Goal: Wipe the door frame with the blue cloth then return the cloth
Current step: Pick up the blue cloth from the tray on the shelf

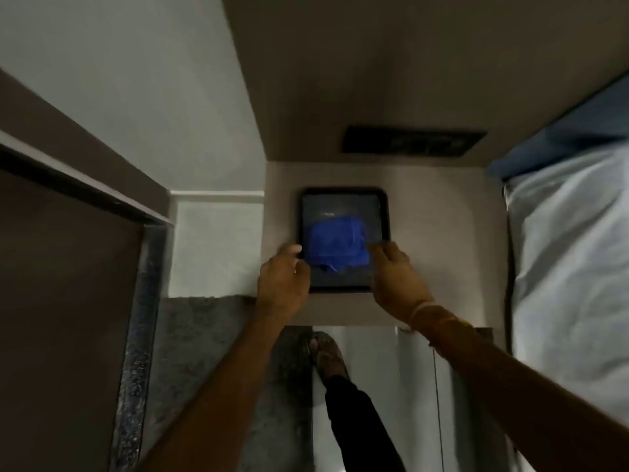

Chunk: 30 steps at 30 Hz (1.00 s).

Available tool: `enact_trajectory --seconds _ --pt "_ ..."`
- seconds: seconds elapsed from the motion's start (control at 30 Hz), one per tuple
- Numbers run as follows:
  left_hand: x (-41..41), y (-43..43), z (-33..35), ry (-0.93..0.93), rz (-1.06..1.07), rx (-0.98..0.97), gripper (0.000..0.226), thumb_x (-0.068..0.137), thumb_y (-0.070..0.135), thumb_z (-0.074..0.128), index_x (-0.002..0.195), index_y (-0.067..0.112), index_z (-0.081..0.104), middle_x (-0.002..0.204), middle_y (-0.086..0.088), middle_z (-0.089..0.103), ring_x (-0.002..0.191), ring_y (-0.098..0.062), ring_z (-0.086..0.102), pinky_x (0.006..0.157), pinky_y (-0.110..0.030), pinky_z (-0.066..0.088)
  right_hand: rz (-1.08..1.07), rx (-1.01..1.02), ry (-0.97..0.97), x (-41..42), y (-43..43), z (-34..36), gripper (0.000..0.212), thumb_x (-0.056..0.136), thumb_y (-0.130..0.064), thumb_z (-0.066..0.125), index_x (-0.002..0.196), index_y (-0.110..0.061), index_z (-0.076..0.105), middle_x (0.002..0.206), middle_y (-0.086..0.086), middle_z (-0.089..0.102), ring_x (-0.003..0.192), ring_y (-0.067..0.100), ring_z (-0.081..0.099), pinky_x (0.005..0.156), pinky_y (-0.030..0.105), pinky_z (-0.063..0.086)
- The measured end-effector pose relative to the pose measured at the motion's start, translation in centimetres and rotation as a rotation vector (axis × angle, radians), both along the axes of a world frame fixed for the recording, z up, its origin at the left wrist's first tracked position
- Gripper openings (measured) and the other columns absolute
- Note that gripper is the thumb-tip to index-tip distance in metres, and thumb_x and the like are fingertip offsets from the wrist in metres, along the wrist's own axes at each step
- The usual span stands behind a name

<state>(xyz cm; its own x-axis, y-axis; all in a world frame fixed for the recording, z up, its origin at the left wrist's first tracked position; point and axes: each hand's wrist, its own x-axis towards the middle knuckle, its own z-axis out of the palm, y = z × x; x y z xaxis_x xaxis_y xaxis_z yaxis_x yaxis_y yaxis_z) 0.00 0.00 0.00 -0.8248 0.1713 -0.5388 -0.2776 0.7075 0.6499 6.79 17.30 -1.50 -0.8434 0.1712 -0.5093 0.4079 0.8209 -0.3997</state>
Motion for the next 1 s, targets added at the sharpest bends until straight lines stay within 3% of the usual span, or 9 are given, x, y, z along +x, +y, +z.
enact_trajectory --seconds 0.17,0.33,0.47,0.6,0.67,0.77,0.8,0.93,1.0 --pt "-0.9 4.0 -9.0 -0.148 0.14 0.004 0.034 0.092 0.006 0.045 0.125 0.002 0.049 0.126 -0.022 0.057 0.114 -0.033 0.055 0.096 -0.037 0.043 0.194 0.143 -0.002 -2.7 0.1 -8.8 0.067 0.092 -0.021 0.052 0.146 -0.023 0.014 0.155 0.017 0.01 0.14 0.041 0.014 0.108 0.055 0.033" --pt "-1.1 4.3 -12.4 -0.057 0.143 -0.044 0.034 0.09 0.005 0.047 0.123 0.0 0.051 0.123 -0.021 0.059 0.112 -0.032 0.055 0.092 -0.033 0.043 0.476 0.238 -0.031 -5.2 1.0 -13.1 0.088 0.086 -0.036 0.06 0.146 -0.034 -0.005 0.158 0.013 -0.014 0.141 0.045 -0.01 0.11 0.065 0.02" --pt "-0.9 4.0 -12.6 -0.032 0.118 -0.025 0.034 0.089 0.003 0.044 0.122 0.002 0.052 0.122 -0.02 0.059 0.112 -0.029 0.056 0.098 -0.04 0.045 0.557 0.277 0.04 -5.5 1.9 -13.5 0.076 0.092 -0.025 0.051 0.147 -0.031 -0.002 0.158 0.018 -0.005 0.14 0.05 0.001 0.107 0.061 0.028" --pt "-1.4 3.3 -11.3 0.1 -0.017 -0.053 0.037 0.089 0.002 0.044 0.125 0.003 0.049 0.123 -0.02 0.055 0.109 -0.029 0.055 0.09 -0.031 0.045 0.608 0.312 0.049 -7.0 1.8 -12.3 0.06 0.097 -0.02 0.041 0.147 -0.02 0.009 0.155 0.023 0.011 0.136 0.051 0.019 0.103 0.059 0.035" --pt "-1.7 2.6 -10.3 0.19 -0.097 -0.088 0.04 0.089 0.003 0.045 0.128 0.004 0.047 0.124 -0.021 0.054 0.107 -0.031 0.055 0.087 -0.033 0.044 0.524 0.304 0.071 -7.6 1.6 -11.3 0.057 0.094 -0.018 0.045 0.145 -0.016 0.019 0.151 0.022 0.024 0.133 0.047 0.028 0.106 0.059 0.031" --pt "-2.1 0.4 -7.5 0.323 -0.194 -0.107 0.043 0.086 0.002 0.046 0.129 0.001 0.046 0.121 -0.023 0.053 0.104 -0.035 0.054 0.084 -0.035 0.044 0.165 0.169 0.215 -7.5 0.6 -8.6 0.054 0.086 -0.017 0.057 0.135 -0.007 0.039 0.135 0.022 0.048 0.131 0.042 0.035 0.112 0.064 0.014" --pt "-2.1 -0.4 -6.2 0.359 -0.227 -0.104 0.043 0.085 0.002 0.046 0.128 0.0 0.046 0.119 -0.023 0.054 0.1 -0.036 0.054 0.082 -0.037 0.046 0.052 0.099 0.274 -7.3 0.2 -7.5 0.049 0.085 -0.014 0.059 0.13 -0.005 0.044 0.129 0.023 0.053 0.127 0.041 0.04 0.112 0.064 0.014" --pt "-1.3 -4.5 0.2 0.488 -0.248 -0.222 0.05 0.082 0.004 0.048 0.131 0.009 0.044 0.124 -0.016 0.055 0.107 -0.032 0.053 0.089 -0.045 0.047 -0.14 -0.162 0.403 -5.6 -3.3 -0.7 0.039 0.077 -0.014 0.068 0.111 0.001 0.055 0.103 0.023 0.063 0.097 0.039 0.057 0.107 0.059 0.031" --pt "-0.4 -7.1 3.8 0.554 -0.194 -0.263 0.053 0.081 0.003 0.051 0.133 0.01 0.043 0.127 -0.016 0.054 0.11 -0.031 0.053 0.093 -0.046 0.047 -0.197 -0.336 0.483 -4.5 -6.3 2.9 0.037 0.075 -0.013 0.071 0.104 0.003 0.055 0.096 0.022 0.064 0.084 0.032 0.06 0.084 0.043 0.05"
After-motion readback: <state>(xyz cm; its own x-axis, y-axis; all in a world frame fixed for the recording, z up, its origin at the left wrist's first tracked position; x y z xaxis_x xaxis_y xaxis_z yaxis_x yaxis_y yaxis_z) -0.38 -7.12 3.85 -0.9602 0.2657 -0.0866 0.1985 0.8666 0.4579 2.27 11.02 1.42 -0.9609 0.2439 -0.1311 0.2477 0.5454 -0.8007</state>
